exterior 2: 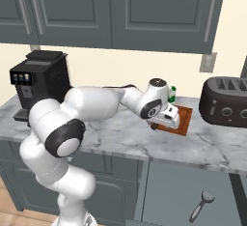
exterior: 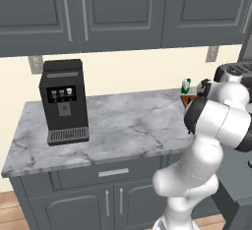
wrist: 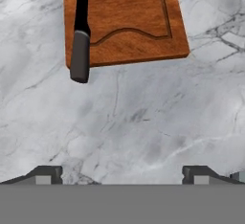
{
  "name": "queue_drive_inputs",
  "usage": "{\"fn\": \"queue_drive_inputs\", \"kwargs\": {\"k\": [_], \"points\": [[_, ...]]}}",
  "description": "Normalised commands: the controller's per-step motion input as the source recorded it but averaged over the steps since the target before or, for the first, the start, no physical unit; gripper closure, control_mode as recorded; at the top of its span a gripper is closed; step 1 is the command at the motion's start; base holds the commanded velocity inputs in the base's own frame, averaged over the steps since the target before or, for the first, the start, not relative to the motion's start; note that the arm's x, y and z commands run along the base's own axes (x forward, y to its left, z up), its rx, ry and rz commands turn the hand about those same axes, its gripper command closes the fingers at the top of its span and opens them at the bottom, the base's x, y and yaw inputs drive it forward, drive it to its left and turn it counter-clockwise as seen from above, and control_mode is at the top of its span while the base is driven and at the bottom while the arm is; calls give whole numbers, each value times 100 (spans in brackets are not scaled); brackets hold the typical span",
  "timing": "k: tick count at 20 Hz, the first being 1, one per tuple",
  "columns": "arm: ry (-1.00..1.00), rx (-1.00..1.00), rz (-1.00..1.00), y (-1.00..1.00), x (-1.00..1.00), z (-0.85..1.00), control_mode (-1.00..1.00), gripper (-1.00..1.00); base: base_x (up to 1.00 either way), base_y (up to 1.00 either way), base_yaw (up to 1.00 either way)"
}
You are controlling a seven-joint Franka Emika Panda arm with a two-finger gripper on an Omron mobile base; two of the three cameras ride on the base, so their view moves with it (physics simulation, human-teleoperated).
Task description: Open the drawer on the right and place the cutting tools on the cutting board.
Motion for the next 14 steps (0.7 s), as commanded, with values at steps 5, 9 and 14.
{"fn": "queue_drive_inputs", "kwargs": {"k": [5,9,14], "points": [[0,0,0,0,-43,0,-100,-100,0,0,0],[0,0,0,0,-33,0,-100,-100,0,0,0],[1,0,0,0,-32,0,-100,-100,0,0,0]]}}
